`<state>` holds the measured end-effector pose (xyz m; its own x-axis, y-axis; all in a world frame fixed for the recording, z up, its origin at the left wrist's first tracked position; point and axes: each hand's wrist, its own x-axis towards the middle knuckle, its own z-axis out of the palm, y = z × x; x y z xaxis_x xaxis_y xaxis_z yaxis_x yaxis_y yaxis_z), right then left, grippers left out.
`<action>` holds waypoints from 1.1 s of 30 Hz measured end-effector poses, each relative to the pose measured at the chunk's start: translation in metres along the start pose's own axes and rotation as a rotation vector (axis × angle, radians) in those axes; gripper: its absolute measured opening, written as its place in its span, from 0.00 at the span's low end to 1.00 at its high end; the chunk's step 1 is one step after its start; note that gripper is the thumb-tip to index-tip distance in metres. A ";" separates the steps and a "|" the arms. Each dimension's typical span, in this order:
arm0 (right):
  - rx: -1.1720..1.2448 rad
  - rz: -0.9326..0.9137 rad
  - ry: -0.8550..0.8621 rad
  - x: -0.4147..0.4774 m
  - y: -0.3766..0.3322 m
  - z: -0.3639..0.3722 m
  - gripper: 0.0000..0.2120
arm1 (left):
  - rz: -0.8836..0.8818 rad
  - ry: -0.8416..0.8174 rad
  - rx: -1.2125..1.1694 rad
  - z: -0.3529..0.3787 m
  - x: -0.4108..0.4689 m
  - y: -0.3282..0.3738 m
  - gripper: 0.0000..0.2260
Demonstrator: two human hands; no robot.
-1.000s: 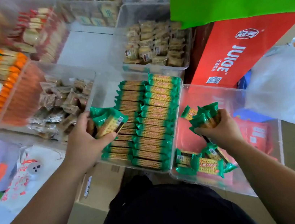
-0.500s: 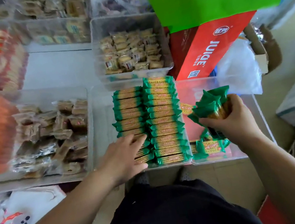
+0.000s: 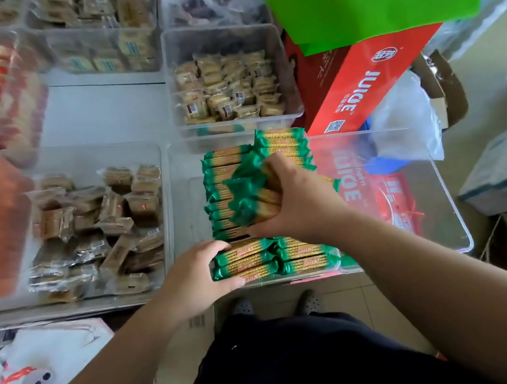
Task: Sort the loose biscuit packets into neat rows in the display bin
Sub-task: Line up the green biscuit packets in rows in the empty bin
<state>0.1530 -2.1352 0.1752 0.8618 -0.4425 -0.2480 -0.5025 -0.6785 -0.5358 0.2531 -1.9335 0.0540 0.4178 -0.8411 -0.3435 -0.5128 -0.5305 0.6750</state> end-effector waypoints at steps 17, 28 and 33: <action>-0.575 -0.224 -0.256 0.038 0.004 0.062 0.46 | -0.307 0.260 -0.691 -0.003 -0.004 0.016 0.21; -0.378 -0.322 -0.163 0.019 0.040 0.046 0.31 | -0.322 0.211 -0.655 -0.016 0.031 0.016 0.09; -0.351 -0.355 -0.042 0.011 0.056 0.053 0.18 | -0.298 0.267 -0.544 -0.026 0.038 0.020 0.13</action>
<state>0.1381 -2.1474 0.0996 0.9822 -0.1294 -0.1360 -0.1644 -0.9426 -0.2908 0.2786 -1.9732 0.0715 0.6900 -0.5750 -0.4396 0.0745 -0.5476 0.8334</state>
